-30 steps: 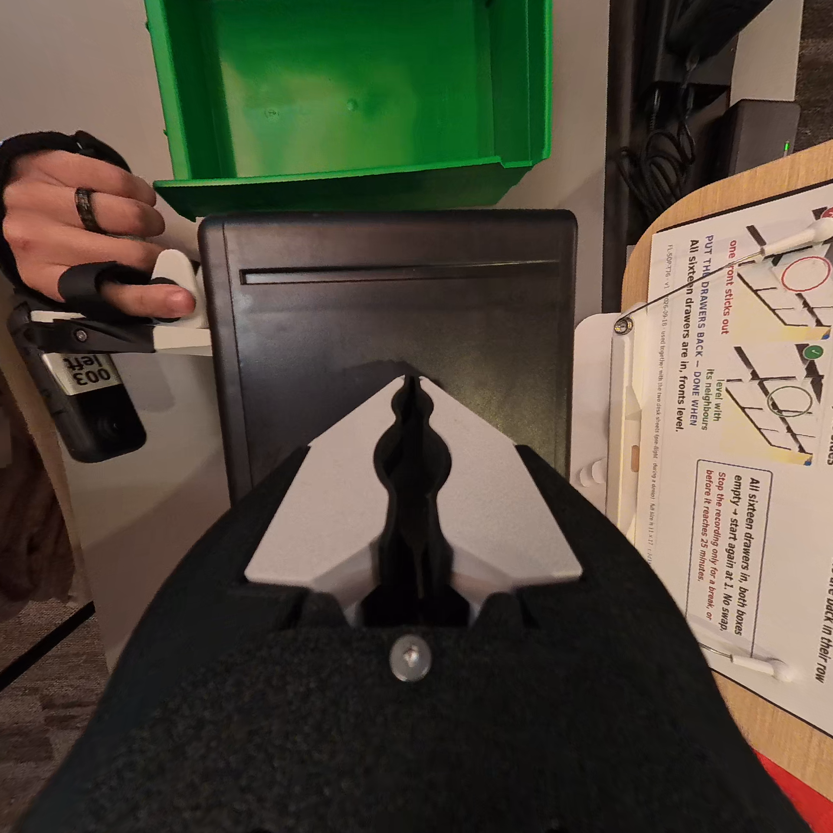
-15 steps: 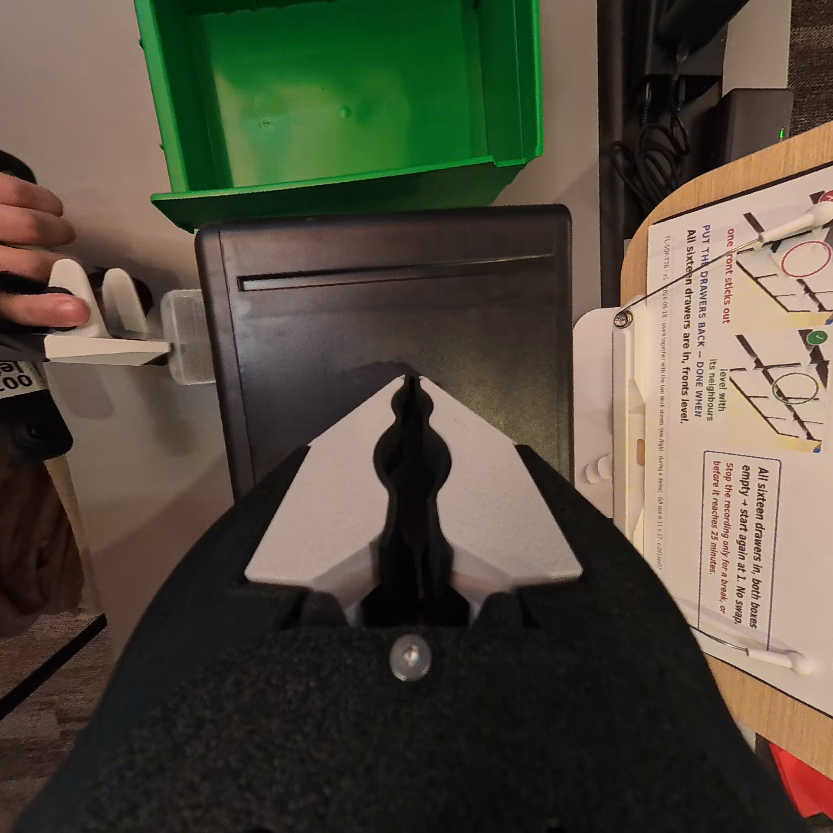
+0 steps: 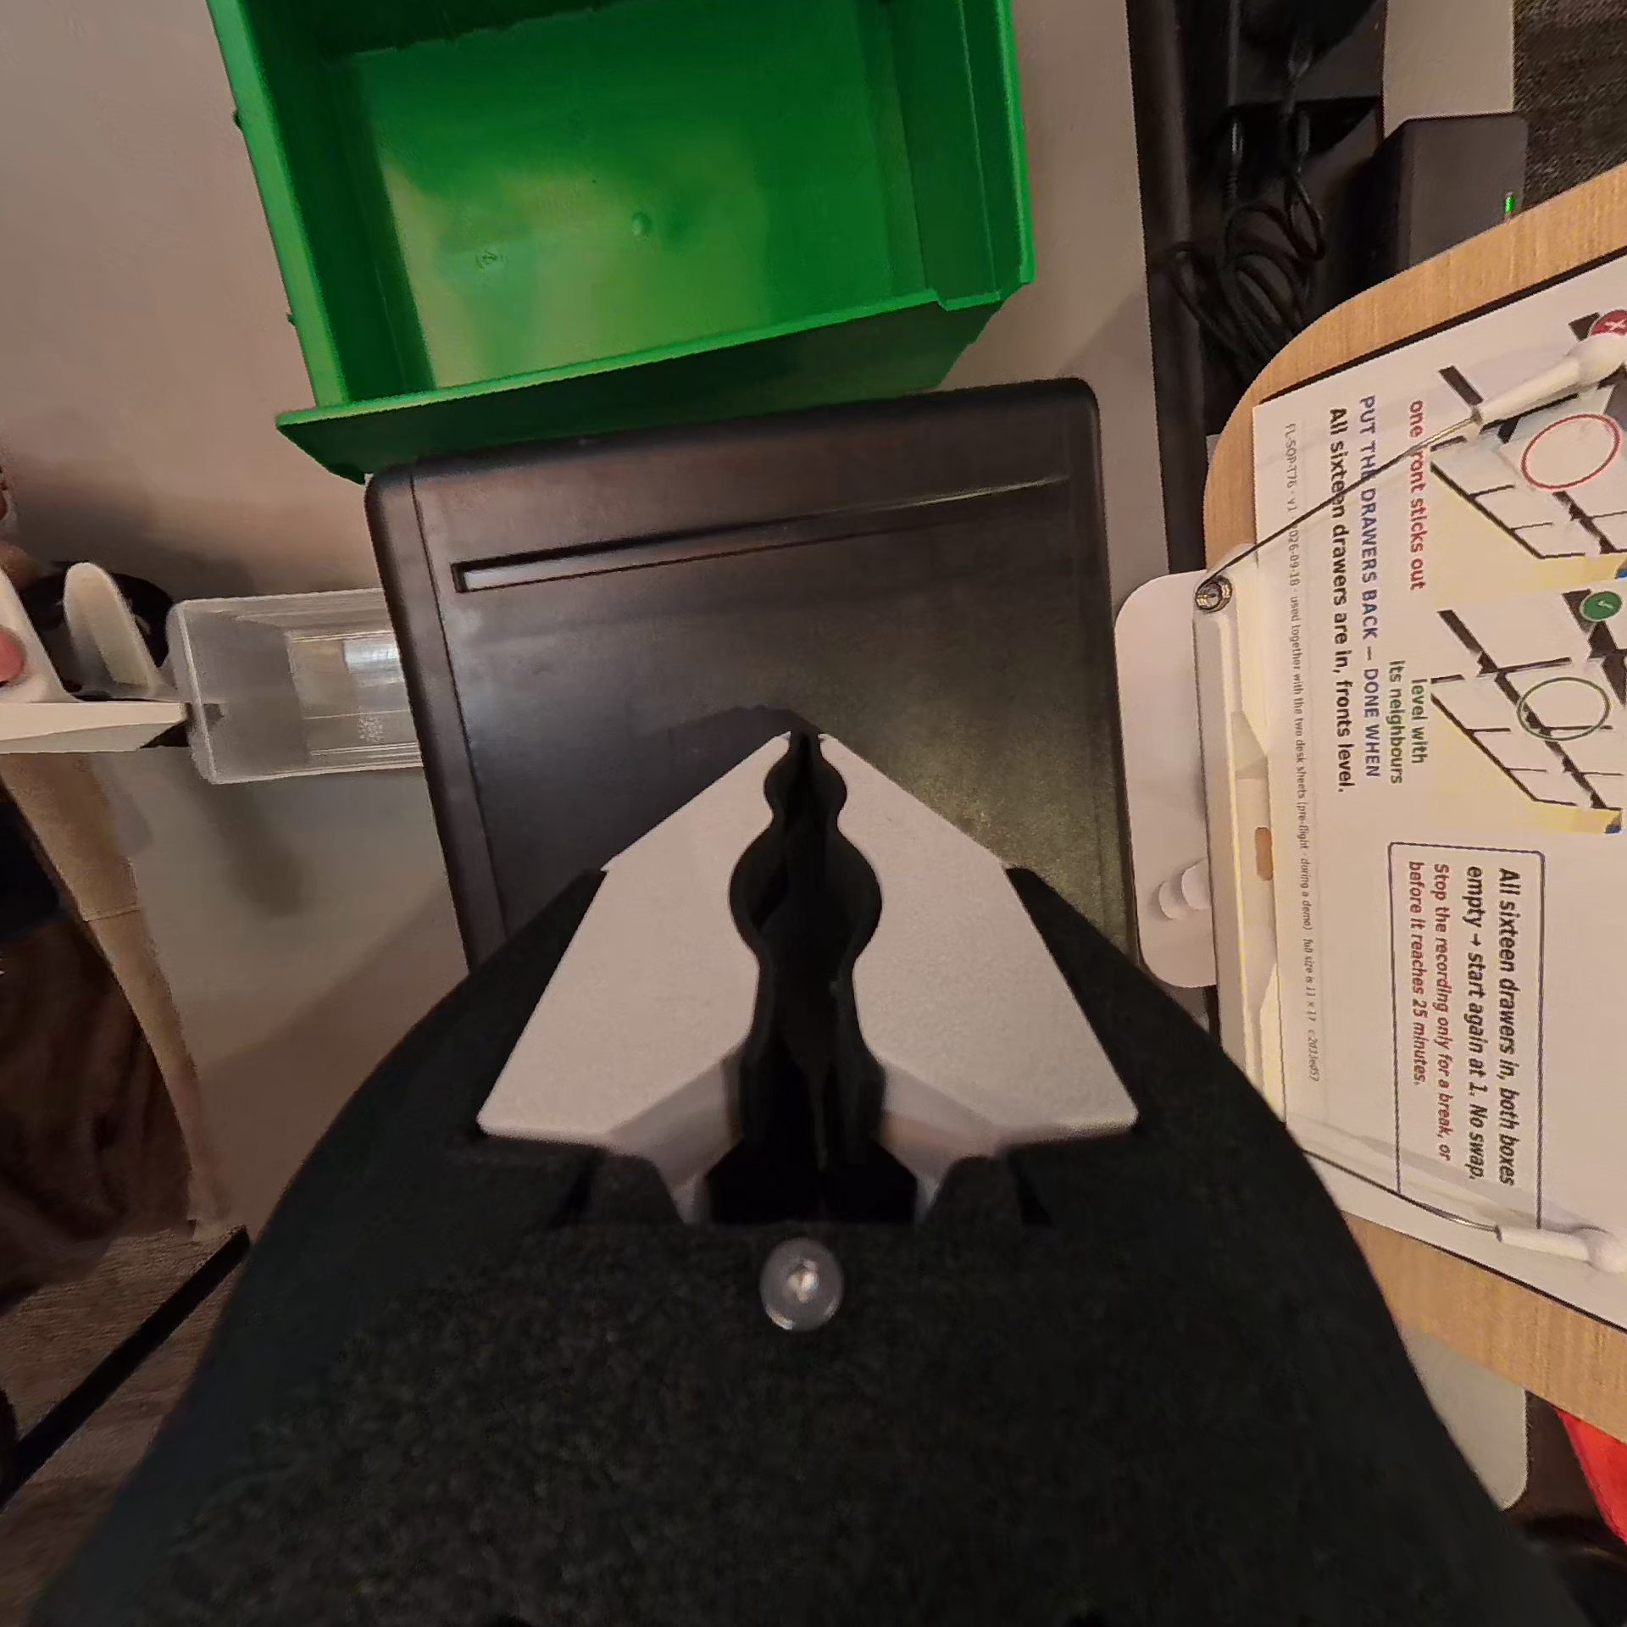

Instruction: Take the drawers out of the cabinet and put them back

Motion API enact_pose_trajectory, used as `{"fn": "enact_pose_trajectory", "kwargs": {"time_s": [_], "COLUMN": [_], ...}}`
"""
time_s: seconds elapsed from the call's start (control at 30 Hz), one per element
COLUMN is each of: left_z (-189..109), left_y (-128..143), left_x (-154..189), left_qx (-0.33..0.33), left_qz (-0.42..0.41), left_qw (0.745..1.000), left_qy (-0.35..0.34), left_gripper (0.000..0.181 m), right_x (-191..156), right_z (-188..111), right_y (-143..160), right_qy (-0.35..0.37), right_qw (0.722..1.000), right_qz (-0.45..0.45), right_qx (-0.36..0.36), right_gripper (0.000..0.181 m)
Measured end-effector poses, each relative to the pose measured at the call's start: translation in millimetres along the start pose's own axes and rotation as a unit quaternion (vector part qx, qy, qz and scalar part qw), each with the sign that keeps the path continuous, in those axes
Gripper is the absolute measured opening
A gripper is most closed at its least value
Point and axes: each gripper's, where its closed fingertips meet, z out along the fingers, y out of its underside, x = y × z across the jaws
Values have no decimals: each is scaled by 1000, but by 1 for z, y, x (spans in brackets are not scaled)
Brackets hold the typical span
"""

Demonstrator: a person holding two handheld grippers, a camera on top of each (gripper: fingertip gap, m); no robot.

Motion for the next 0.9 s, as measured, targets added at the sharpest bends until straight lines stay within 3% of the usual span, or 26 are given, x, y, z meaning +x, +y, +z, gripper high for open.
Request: {"fn": "enact_pose_trajectory", "kwargs": {"time_s": [0.5,0.9], "left_z": [-48,-74], "left_y": [-8,-52], "left_x": [-12,-9], "left_qx": [45,154], "left_qz": [-3,-146], "left_qw": [999,977], "left_qy": [0,33], "left_gripper": [0,0], "right_x": [0,0], "right_z": [0,0], "right_y": [0,0], "right_qy": [4,9], "right_qw": [1000,999], "right_qz": [27,34], "right_qx": [5,7], "right_gripper": [0,0]}}
